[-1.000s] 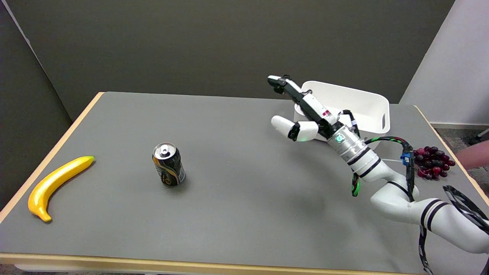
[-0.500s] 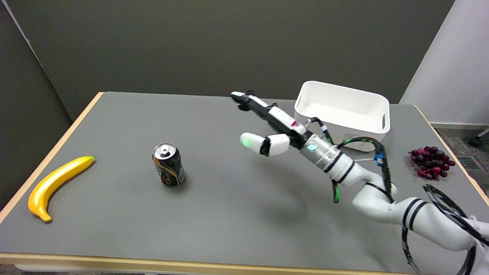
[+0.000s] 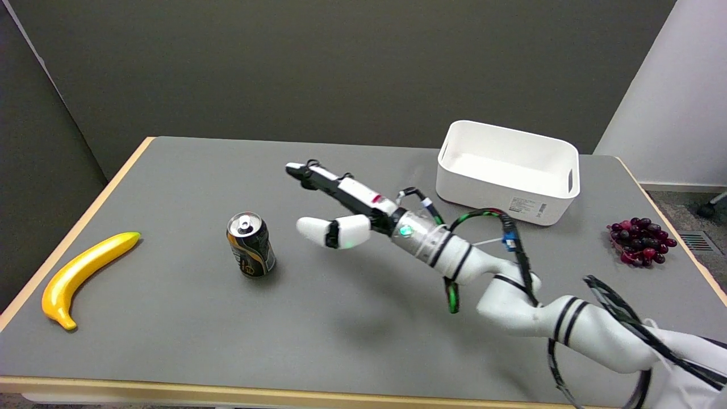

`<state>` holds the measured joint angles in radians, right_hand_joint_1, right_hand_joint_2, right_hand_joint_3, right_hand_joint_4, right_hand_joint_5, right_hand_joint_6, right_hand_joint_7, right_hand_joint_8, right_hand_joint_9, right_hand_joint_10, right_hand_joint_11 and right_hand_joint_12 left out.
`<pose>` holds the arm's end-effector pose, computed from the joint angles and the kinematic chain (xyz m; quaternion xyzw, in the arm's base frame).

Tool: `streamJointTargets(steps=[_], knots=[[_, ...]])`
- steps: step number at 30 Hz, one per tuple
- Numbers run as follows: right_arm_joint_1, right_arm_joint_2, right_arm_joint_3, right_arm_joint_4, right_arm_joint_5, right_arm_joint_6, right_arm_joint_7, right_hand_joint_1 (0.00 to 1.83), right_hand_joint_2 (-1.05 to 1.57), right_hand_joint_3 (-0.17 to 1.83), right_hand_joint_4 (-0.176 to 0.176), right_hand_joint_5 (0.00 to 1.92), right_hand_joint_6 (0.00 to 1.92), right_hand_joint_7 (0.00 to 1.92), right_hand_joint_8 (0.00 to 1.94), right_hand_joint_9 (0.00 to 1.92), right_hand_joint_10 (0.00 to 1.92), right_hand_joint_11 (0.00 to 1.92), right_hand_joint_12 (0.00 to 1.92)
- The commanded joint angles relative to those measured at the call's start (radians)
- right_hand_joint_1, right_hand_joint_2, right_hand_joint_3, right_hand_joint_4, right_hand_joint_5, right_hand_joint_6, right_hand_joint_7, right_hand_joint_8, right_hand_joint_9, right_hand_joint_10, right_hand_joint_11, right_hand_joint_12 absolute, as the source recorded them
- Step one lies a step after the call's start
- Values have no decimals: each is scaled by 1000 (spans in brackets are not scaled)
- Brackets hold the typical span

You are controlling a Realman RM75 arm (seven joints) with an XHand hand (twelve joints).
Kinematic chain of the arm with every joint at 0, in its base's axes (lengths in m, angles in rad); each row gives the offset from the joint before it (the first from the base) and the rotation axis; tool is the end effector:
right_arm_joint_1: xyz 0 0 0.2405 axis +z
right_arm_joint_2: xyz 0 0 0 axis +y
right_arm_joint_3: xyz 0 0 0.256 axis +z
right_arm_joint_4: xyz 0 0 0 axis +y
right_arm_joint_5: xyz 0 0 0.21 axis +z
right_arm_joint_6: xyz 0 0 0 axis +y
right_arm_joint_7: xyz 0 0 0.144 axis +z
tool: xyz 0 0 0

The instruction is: Pick up the black can.

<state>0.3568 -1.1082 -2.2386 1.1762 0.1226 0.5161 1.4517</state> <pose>-0.2583 -0.3841 0.2028 0.7937 -0.3869 0.2771 0.3788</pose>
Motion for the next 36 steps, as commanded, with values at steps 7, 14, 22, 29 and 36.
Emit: streamJointTargets(steps=[7,14,22,29,36], knots=[[197,-232,-118,-185,-58,-264,-24,559,566,960,-174,68,149,67,0,23,38,-1,392],[212,-253,-130,-212,-58,-283,-24,548,527,923,-164,49,146,45,27,0,71,-1,382],[210,-274,-141,-220,-58,-310,-24,362,586,874,-142,19,202,4,154,-1,118,-1,338],[239,-296,-148,-268,-59,-320,-24,605,550,951,-156,70,85,76,0,18,32,-1,358],[260,-307,-156,-274,-83,-345,-24,614,545,951,-124,72,112,77,134,28,90,-1,374]])
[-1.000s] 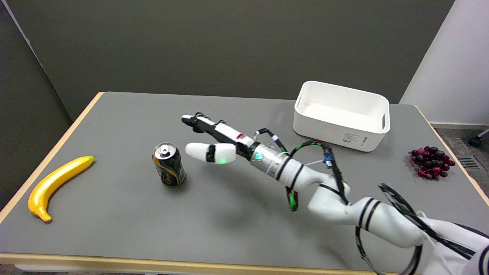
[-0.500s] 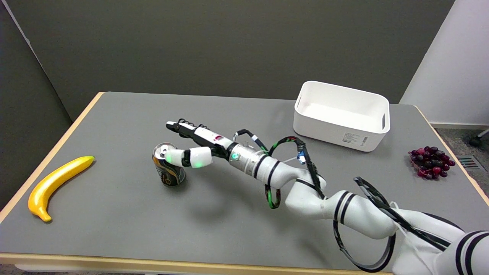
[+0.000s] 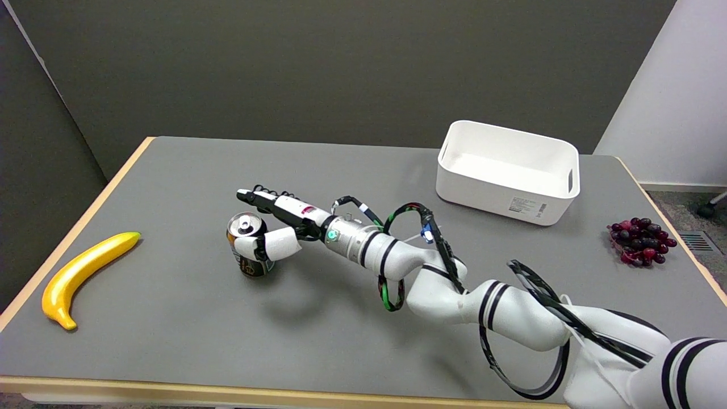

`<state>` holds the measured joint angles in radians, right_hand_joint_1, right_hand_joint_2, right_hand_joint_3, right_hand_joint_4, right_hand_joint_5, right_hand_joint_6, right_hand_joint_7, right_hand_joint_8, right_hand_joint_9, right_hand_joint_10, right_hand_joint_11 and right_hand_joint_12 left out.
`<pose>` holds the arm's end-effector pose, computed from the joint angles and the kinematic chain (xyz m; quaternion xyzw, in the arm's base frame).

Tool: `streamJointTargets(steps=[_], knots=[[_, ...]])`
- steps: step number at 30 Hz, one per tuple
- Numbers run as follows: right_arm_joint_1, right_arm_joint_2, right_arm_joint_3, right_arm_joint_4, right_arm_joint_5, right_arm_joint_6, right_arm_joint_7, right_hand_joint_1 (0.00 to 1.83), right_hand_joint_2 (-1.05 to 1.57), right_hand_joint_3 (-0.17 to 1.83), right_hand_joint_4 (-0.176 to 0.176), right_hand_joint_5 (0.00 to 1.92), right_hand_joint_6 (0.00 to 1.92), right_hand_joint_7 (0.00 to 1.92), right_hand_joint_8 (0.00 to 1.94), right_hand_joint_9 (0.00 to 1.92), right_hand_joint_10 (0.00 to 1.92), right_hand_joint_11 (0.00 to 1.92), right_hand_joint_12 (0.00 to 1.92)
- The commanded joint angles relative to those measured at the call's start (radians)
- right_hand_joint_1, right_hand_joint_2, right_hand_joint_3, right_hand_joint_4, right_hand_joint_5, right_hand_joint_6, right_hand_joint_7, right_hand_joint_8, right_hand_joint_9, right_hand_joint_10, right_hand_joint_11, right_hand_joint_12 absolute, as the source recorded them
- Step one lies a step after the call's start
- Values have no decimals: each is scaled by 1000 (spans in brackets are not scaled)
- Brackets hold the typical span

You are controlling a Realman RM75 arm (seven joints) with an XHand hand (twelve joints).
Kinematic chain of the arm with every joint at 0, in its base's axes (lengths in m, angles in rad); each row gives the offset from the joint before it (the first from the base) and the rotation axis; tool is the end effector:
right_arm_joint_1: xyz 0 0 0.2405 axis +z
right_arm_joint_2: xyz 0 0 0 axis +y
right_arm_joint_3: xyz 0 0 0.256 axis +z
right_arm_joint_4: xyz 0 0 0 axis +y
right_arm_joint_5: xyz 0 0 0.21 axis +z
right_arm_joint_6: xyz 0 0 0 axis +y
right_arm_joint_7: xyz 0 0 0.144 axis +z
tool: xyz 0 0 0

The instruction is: Pick up the black can.

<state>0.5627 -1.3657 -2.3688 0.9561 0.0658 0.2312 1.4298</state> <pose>-0.2799 -0.4301 0.1159 0.7753 -0.4249 0.1882 0.4277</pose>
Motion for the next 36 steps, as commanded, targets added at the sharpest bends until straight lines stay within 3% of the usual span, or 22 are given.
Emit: streamJointTargets(steps=[1,5,8,10,12,14,19,23,27,31,32,33,34,36], knots=[[54,-50,-26,-56,-27,-62,-2,620,555,957,-130,74,96,76,144,33,84,-1,369],[57,-56,-26,-66,-27,-62,-2,638,553,958,-127,73,81,69,216,36,106,-1,379],[58,-56,-26,-70,-27,-62,-2,442,566,911,-77,51,175,60,297,-1,247,-1,412],[58,-56,-26,-72,-27,-66,-2,449,567,911,-79,49,181,65,308,-1,259,-1,415],[58,-57,-26,-72,-27,-70,-2,670,564,960,-85,52,238,67,382,22,255,-1,430],[58,-58,-26,-72,-27,-70,-2,517,604,919,-85,49,258,109,338,2,325,-1,436],[50,-56,-24,-72,-27,-69,-2,611,672,832,-90,120,318,252,316,16,567,-1,668],[44,-55,-22,-69,-27,-67,-2,679,688,861,-84,169,357,336,404,102,637,-1,806],[39,-53,-18,-66,-36,-69,-4,775,687,979,-79,211,488,411,619,228,736,-1,1015],[37,-53,-15,-62,-69,-69,-4,934,786,878,-61,300,776,522,974,382,900,45,1163],[32,-123,-131,104,4,-41,124,1062,913,679,-65,315,921,567,1199,439,979,97,1234],[36,-64,-32,-36,-61,-60,16,1224,1075,421,-69,333,1088,622,1469,503,1071,160,1324],[36,-46,1,-80,-81,-65,-18,1228,1180,277,-85,371,1317,664,1585,533,1135,197,1427],[33,-52,-8,-62,-73,-60,-4,1112,1260,199,-115,436,1647,710,1607,550,1215,220,1600]])
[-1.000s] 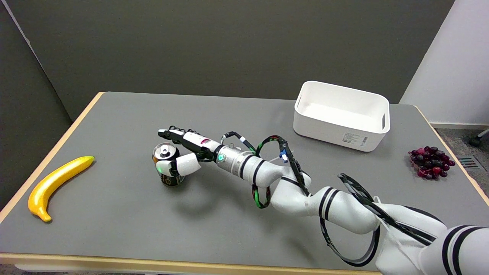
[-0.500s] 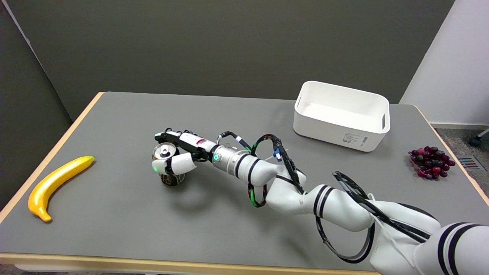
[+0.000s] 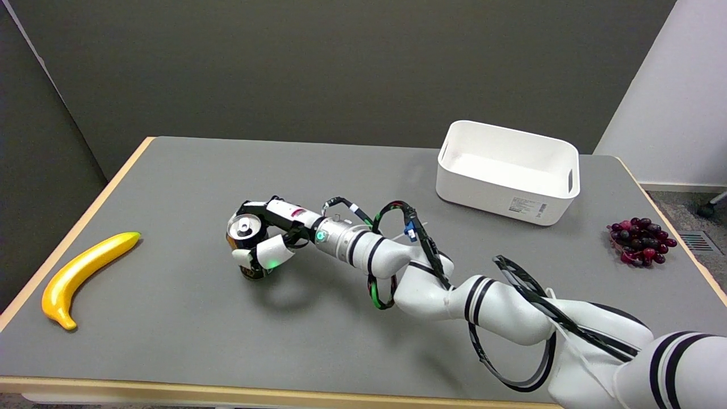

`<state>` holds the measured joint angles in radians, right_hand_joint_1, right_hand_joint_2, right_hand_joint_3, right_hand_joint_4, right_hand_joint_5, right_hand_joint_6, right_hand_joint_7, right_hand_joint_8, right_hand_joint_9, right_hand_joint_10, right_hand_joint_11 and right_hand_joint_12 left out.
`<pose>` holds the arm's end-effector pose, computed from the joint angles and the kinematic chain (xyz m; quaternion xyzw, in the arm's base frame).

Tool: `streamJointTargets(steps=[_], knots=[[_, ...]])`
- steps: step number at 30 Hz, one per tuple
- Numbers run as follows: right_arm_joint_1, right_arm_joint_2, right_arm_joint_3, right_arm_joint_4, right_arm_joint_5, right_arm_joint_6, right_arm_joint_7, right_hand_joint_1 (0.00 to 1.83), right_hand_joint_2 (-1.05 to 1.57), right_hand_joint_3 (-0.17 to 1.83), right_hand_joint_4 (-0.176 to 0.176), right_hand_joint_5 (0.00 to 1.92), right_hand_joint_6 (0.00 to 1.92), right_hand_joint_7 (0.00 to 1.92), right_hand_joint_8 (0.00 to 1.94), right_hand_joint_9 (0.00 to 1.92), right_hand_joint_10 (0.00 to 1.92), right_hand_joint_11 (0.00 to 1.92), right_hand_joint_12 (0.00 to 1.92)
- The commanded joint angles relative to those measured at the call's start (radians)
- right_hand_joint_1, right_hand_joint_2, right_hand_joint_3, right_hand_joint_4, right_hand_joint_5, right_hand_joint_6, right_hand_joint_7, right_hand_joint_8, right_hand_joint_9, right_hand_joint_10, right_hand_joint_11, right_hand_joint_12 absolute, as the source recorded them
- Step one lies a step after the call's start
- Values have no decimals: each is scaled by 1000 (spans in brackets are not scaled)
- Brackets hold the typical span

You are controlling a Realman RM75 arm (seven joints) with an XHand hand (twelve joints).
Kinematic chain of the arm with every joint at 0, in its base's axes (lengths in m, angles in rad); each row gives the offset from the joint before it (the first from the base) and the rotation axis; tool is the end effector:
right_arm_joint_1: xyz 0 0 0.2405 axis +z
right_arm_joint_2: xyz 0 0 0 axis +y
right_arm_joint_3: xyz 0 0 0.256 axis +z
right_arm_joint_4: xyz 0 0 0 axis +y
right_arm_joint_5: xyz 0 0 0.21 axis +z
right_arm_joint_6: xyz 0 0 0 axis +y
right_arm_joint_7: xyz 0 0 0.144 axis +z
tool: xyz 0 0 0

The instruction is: Pick up the black can.

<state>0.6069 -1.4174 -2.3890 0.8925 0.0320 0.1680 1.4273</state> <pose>-0.2853 -0.4394 0.1024 0.7732 -0.4216 0.1572 0.4469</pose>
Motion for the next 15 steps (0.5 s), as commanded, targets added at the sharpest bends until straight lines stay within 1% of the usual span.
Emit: streamJointTargets(steps=[1,2,3,4,6,12,15], knots=[[-12,0,13,2,-39,6,-1,1121,1229,245,-115,453,1633,722,1604,575,1302,210,1743],[-14,1,15,2,-39,12,-1,1130,1196,296,-116,472,1619,736,1601,601,1396,198,1898],[-15,1,15,2,-39,16,-1,1135,1189,295,-115,485,1604,746,1585,618,1410,275,1911],[-18,2,17,2,-39,18,-1,1139,1183,291,-113,498,1590,756,1569,633,1418,354,1914],[-20,3,22,0,-39,23,-1,1136,1219,212,-110,500,1591,762,1550,721,1358,639,1760],[-21,8,55,-8,-39,60,-1,1136,1209,224,-108,507,1589,773,1532,737,1355,691,1762],[-24,18,116,3,-39,92,-56,1143,1192,241,-109,521,1574,786,1514,745,1350,696,1770]])
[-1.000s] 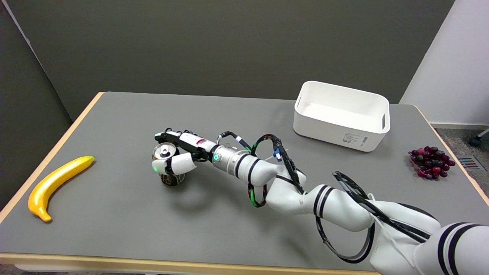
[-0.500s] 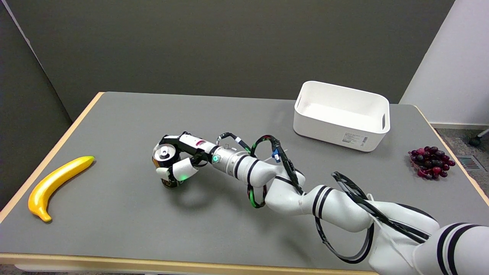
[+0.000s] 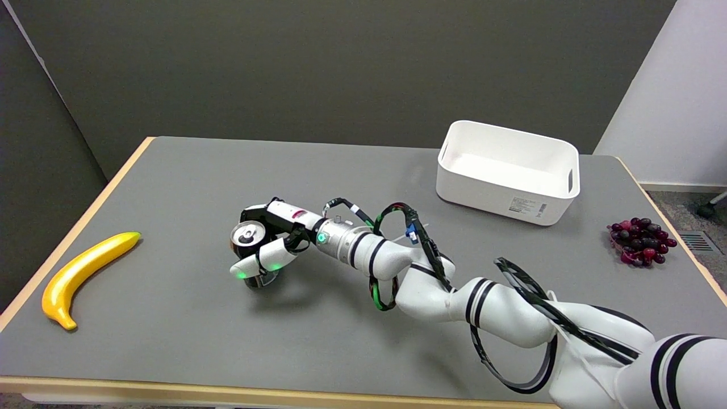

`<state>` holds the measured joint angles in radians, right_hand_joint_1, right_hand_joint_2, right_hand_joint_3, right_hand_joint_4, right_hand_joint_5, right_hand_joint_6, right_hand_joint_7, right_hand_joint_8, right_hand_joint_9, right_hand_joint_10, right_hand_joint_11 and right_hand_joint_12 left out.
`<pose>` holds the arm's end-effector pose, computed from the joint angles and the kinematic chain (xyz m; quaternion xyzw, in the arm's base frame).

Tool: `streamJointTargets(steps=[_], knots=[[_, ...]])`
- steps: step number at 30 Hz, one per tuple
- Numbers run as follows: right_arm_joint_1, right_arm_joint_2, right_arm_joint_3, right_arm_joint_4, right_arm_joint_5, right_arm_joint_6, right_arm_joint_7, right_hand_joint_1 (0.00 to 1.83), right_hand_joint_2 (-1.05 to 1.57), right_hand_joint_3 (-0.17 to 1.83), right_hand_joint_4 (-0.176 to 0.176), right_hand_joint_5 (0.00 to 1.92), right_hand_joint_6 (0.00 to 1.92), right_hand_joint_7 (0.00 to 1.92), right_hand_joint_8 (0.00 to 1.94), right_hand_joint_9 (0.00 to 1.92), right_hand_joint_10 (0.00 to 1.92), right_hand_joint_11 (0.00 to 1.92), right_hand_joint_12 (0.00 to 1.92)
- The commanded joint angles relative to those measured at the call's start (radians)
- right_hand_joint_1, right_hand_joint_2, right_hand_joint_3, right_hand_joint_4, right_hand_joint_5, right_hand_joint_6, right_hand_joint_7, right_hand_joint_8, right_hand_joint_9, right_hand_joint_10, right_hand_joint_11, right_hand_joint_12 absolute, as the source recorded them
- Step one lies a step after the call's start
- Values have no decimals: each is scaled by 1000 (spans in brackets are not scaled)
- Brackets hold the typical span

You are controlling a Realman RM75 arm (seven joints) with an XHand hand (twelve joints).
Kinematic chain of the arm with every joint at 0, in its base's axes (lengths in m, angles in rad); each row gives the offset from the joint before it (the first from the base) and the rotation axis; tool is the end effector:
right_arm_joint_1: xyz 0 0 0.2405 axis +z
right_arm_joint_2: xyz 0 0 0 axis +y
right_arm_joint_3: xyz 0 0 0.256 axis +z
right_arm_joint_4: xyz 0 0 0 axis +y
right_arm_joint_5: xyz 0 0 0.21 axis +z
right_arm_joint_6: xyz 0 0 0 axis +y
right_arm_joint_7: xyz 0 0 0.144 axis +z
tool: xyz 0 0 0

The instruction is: Pick up the black can.

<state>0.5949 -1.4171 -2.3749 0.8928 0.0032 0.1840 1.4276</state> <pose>-0.2868 -0.4373 0.1037 0.7778 -0.4146 0.1567 0.4457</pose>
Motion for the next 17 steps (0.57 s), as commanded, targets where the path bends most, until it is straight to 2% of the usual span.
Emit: streamJointTargets(steps=[1,10,17], knots=[[-13,23,133,12,-6,92,-91,1144,1188,245,-108,525,1570,789,1510,747,1350,697,1773],[-54,81,424,192,0,118,-309,1152,1179,251,-120,533,1554,800,1501,764,1346,740,1755],[-58,127,647,285,1,104,-409,1150,1189,237,-124,531,1555,796,1507,769,1343,748,1754]])
